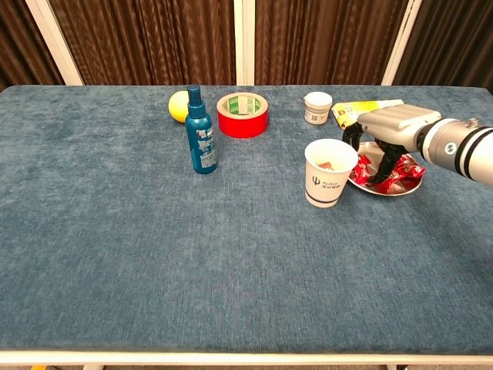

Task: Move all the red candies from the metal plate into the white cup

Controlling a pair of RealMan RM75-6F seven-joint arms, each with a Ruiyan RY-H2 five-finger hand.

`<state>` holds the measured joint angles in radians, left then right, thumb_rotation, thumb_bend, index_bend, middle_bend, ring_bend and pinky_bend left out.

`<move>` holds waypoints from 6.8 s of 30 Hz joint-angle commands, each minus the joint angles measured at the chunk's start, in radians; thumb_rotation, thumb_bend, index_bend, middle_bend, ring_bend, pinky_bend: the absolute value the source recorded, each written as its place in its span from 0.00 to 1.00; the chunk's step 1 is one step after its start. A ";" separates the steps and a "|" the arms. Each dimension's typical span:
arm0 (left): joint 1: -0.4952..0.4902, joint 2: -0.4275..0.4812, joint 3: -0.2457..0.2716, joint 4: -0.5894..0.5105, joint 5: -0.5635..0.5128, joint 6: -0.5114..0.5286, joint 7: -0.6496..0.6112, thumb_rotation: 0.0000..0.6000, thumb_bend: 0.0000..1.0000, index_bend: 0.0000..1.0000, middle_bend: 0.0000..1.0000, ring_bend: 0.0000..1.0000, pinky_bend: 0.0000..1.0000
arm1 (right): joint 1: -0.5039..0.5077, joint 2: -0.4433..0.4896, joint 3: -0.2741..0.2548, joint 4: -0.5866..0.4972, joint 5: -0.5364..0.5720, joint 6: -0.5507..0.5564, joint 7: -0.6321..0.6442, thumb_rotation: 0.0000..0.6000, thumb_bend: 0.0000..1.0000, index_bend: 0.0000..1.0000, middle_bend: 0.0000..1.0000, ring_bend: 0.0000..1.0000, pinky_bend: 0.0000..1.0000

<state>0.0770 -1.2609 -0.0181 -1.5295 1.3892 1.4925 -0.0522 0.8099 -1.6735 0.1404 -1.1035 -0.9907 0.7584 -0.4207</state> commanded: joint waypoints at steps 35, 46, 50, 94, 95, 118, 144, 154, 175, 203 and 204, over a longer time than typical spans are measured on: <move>0.002 0.007 -0.001 -0.009 0.010 0.008 0.004 1.00 0.05 0.30 0.22 0.14 0.19 | -0.055 0.295 0.069 -0.434 -0.117 0.159 0.067 1.00 0.38 0.54 0.50 0.81 1.00; 0.014 0.009 0.006 -0.011 0.003 0.014 0.003 1.00 0.05 0.30 0.22 0.14 0.19 | -0.004 0.262 0.049 -0.508 -0.144 0.076 0.126 1.00 0.37 0.55 0.49 0.81 1.00; 0.015 0.007 0.006 -0.005 0.001 0.012 -0.002 1.00 0.05 0.30 0.22 0.14 0.19 | -0.002 0.228 0.032 -0.477 -0.144 0.069 0.144 1.00 0.37 0.55 0.48 0.81 1.00; 0.000 -0.008 0.005 -0.001 0.014 -0.001 0.004 1.00 0.05 0.30 0.22 0.14 0.19 | -0.130 0.279 -0.065 -0.318 -0.130 0.141 0.121 1.00 0.09 0.37 0.33 0.77 1.00; 0.001 -0.007 0.005 -0.002 0.013 -0.001 0.005 1.00 0.05 0.30 0.22 0.14 0.19 | -0.127 0.267 -0.067 -0.300 -0.125 0.134 0.112 1.00 0.09 0.38 0.33 0.77 1.00; 0.009 -0.003 0.005 -0.007 -0.005 -0.003 0.011 1.00 0.05 0.30 0.22 0.14 0.19 | -0.098 0.053 -0.068 0.001 -0.182 0.099 0.078 1.00 0.17 0.46 0.27 0.77 1.00; 0.014 -0.010 0.005 0.014 0.000 0.002 -0.013 1.00 0.05 0.30 0.22 0.14 0.19 | -0.127 0.142 0.001 -0.159 -0.271 0.233 0.118 1.00 0.33 0.57 0.46 0.79 1.00; 0.014 -0.006 0.004 0.006 0.003 0.006 -0.009 1.00 0.05 0.30 0.22 0.14 0.19 | -0.130 0.269 0.010 -0.422 -0.362 0.283 0.143 1.00 0.33 0.57 0.44 0.78 1.00; 0.016 -0.016 0.004 0.028 -0.004 -0.003 -0.024 1.00 0.05 0.30 0.22 0.14 0.19 | -0.106 0.218 -0.005 -0.398 -0.291 0.232 0.045 1.00 0.04 0.28 0.27 0.76 1.00; 0.010 -0.018 0.004 0.024 -0.007 -0.014 -0.018 1.00 0.05 0.30 0.22 0.14 0.19 | -0.093 0.015 -0.033 0.033 -0.117 0.127 -0.097 1.00 0.17 0.42 0.18 0.71 1.00; 0.010 -0.018 0.004 0.025 -0.007 -0.015 -0.019 1.00 0.05 0.30 0.22 0.13 0.19 | -0.092 0.009 -0.031 0.042 -0.121 0.127 -0.093 1.00 0.17 0.42 0.18 0.71 1.00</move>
<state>0.0869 -1.2791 -0.0144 -1.5045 1.3818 1.4774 -0.0707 0.7160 -1.6587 0.1072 -1.0679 -1.1078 0.8860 -0.5182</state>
